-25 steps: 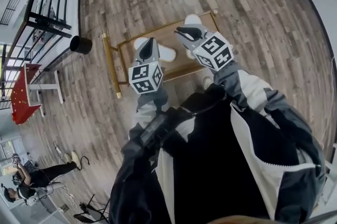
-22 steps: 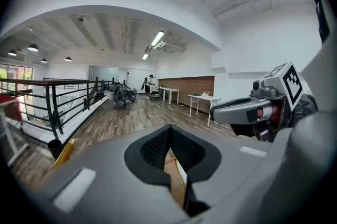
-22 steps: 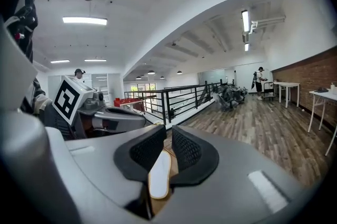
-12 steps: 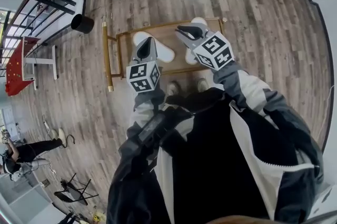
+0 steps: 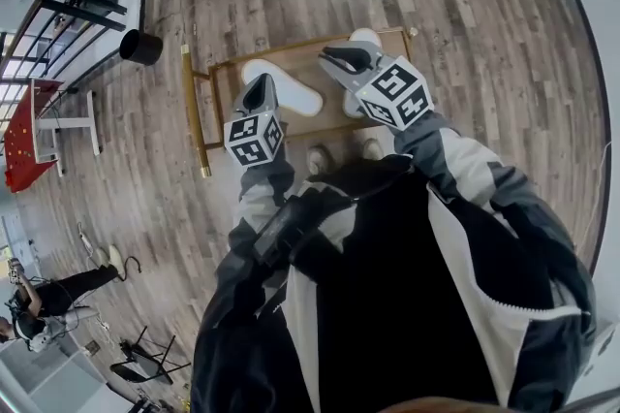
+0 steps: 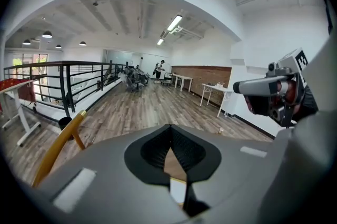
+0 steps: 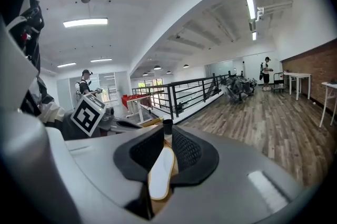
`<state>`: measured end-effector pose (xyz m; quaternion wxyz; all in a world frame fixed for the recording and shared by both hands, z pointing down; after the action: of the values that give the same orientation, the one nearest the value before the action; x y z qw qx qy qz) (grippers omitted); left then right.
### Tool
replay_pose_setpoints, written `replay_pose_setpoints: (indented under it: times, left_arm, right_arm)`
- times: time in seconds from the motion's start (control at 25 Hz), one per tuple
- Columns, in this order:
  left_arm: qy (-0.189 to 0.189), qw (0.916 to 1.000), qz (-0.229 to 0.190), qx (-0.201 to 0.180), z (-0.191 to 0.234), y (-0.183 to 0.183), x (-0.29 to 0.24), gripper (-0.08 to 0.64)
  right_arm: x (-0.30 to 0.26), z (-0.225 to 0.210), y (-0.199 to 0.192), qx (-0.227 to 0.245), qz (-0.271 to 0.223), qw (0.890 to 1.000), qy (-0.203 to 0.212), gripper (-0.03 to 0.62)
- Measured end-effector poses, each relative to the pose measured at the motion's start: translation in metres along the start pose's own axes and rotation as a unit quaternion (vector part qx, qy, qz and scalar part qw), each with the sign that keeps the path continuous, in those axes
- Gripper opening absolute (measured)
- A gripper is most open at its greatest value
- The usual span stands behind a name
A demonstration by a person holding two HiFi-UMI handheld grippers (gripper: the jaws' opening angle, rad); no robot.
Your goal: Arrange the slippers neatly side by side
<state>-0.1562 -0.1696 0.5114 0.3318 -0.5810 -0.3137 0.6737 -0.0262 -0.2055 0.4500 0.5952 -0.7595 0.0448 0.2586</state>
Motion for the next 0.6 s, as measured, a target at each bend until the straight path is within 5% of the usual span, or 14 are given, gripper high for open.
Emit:
replay_pose_setpoints:
  times: [0.2,0.24,0.36,0.6]
  left_arm:
    - [-0.004,0.9989,0.046,-0.001,0.017,-0.030,-0.025,0.017]
    - [-0.006,0.9984,0.057,0.002,0.019,-0.035,-0.032,0.075]
    - [-0.009,0.9958,0.091,0.012,0.026,-0.055,-0.050,0.094]
    - [0.009,0.9817,0.161,0.101,0.053,-0.106,-0.083,0.166]
  right_arm:
    - [0.003,-0.011,-0.004,-0.012,0.005,1.000,-0.020,0.052]
    - [0.003,-0.013,-0.005,-0.013,0.007,1.000,-0.024,0.052]
    - [0.005,-0.018,-0.006,-0.015,0.013,0.999,-0.036,0.052]
    - [0.015,-0.029,-0.011,-0.014,0.021,0.998,-0.061,0.052]
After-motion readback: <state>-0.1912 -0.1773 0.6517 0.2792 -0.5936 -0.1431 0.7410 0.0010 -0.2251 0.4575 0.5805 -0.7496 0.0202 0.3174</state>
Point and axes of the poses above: the fingertips, and each gripper's own axes: x backward along the fingers, z to its left, y out of its top, the point moved 1 cm from there along x, backward along the fingers, and after that the axes turned 9 degrees about z, right-handed, at the moved point
